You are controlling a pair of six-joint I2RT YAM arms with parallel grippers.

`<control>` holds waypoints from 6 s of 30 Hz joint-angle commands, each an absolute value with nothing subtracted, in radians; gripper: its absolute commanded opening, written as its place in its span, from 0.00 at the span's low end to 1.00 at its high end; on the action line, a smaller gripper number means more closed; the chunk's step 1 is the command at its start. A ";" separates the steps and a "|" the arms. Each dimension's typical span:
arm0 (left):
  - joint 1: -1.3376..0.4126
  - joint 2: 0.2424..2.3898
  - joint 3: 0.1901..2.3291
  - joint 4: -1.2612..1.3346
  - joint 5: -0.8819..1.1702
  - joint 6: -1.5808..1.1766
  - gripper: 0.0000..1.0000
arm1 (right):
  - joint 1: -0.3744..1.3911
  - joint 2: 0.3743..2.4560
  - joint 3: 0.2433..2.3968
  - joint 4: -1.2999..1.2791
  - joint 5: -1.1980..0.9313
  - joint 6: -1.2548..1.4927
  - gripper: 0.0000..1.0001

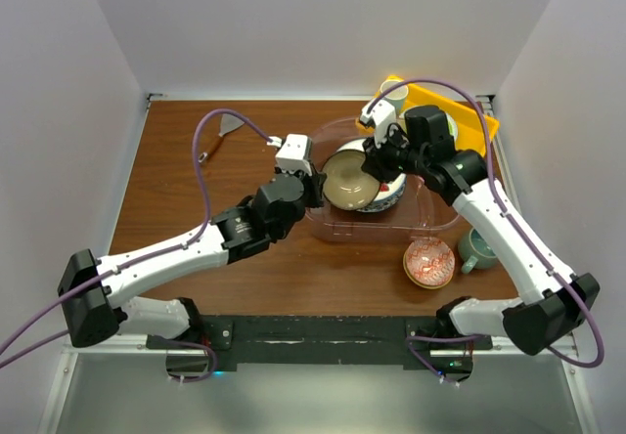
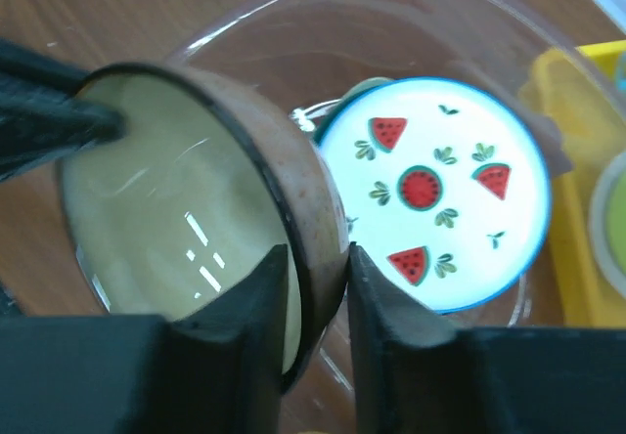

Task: Place the mixed dishes into the plastic bin
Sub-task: Pick up the bowl from the center of the board, then place the bowl in the plastic bin.

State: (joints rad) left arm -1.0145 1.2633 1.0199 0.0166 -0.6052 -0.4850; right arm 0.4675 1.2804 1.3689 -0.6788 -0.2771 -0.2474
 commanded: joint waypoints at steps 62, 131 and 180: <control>-0.983 0.779 0.681 -0.103 -0.775 0.121 1.00 | 0.020 1.454 1.506 -1.008 -0.390 -0.718 0.00; -0.969 0.781 0.677 -0.106 -0.765 0.123 1.00 | 0.021 1.841 1.374 -0.884 -0.118 -0.816 0.22; -0.963 0.773 0.678 -0.107 -0.753 0.118 1.00 | 0.025 1.539 1.575 -1.098 -0.421 -0.822 0.71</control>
State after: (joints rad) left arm -0.9703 0.7853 0.6762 -0.1368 -0.7612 0.1020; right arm 0.0235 1.6024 1.5406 -1.0256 -0.2577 -0.8112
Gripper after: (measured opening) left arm 0.997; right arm 0.702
